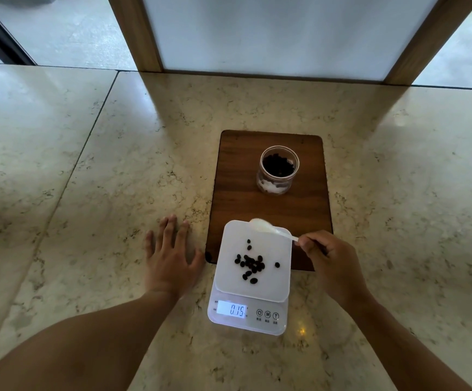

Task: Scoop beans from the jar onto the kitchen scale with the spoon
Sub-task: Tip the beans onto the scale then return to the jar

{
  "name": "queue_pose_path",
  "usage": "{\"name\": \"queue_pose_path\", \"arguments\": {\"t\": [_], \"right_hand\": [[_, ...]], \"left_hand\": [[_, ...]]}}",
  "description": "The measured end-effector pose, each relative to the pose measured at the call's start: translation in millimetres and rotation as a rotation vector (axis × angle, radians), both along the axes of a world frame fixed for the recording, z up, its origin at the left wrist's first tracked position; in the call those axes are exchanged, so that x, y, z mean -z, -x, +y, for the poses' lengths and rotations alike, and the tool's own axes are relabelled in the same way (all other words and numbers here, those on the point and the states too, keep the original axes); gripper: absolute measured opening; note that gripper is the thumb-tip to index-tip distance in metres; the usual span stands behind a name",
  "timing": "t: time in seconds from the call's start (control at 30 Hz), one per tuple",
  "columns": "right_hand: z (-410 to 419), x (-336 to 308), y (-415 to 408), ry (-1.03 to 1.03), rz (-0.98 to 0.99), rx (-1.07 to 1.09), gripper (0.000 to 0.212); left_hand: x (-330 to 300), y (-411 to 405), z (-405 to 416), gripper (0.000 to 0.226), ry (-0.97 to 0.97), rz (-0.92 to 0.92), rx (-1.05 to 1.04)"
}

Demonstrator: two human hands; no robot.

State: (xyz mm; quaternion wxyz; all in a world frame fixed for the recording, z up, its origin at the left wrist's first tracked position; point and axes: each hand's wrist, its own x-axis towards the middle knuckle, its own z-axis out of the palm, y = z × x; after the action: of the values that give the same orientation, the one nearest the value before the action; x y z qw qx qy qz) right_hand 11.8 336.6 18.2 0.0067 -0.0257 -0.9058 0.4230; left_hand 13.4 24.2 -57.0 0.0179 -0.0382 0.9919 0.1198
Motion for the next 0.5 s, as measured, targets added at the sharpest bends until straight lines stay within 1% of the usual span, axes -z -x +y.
{"name": "queue_pose_path", "arguments": {"t": [0.13,0.23,0.37,0.5], "right_hand": [[-4,-16,26,0.054,0.097,0.157,0.018],[-8,-31,53,0.036,0.165,0.215,0.023],[-10,-46,86,-0.114,0.205,0.233,0.026],[-15,-46,107,-0.289,0.207,0.174,0.027]], "left_hand": [[2,0,-1,0.072,0.007,0.004,0.008],[3,-1,-2,0.072,0.006,0.008,0.009],[2,0,-1,0.073,0.011,0.002,0.007],[3,0,-2,0.074,0.010,-0.002,0.014]]}}
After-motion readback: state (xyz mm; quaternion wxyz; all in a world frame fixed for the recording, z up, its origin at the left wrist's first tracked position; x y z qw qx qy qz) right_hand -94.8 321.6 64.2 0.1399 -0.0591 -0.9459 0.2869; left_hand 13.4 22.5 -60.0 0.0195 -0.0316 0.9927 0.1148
